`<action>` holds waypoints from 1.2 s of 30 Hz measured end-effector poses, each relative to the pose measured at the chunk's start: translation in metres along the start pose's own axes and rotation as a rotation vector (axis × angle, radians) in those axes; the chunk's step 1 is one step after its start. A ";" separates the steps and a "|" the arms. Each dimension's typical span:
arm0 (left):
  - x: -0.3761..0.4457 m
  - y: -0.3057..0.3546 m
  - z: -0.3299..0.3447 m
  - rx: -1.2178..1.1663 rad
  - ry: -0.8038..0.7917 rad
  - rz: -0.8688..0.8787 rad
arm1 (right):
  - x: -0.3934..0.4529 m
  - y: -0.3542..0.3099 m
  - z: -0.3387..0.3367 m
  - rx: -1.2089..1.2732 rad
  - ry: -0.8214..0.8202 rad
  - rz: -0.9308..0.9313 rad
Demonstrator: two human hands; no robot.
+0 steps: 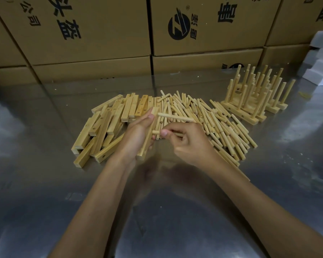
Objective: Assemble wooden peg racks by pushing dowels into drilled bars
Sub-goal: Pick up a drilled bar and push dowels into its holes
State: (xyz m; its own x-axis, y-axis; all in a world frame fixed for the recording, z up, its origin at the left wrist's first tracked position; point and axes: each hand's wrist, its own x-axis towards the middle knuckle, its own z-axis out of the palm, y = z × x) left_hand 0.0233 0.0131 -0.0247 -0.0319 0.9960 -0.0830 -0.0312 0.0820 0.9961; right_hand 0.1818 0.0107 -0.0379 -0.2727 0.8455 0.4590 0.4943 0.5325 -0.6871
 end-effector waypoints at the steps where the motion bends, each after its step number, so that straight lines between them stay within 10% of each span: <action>1: 0.000 0.001 -0.001 -0.013 0.003 0.016 | -0.001 -0.002 0.002 0.049 0.026 0.019; 17: 0.002 -0.005 0.000 0.071 -0.015 -0.015 | -0.001 -0.011 -0.004 -0.084 0.009 0.048; 36: 0.004 0.006 -0.008 -0.186 0.034 -0.158 | 0.004 -0.021 -0.016 0.473 0.070 0.147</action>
State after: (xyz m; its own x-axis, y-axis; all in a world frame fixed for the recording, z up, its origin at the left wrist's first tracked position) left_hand 0.0147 0.0169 -0.0195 -0.0454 0.9693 -0.2415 -0.2216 0.2259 0.9486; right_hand 0.1839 0.0021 -0.0125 -0.1642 0.9168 0.3639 0.0903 0.3814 -0.9200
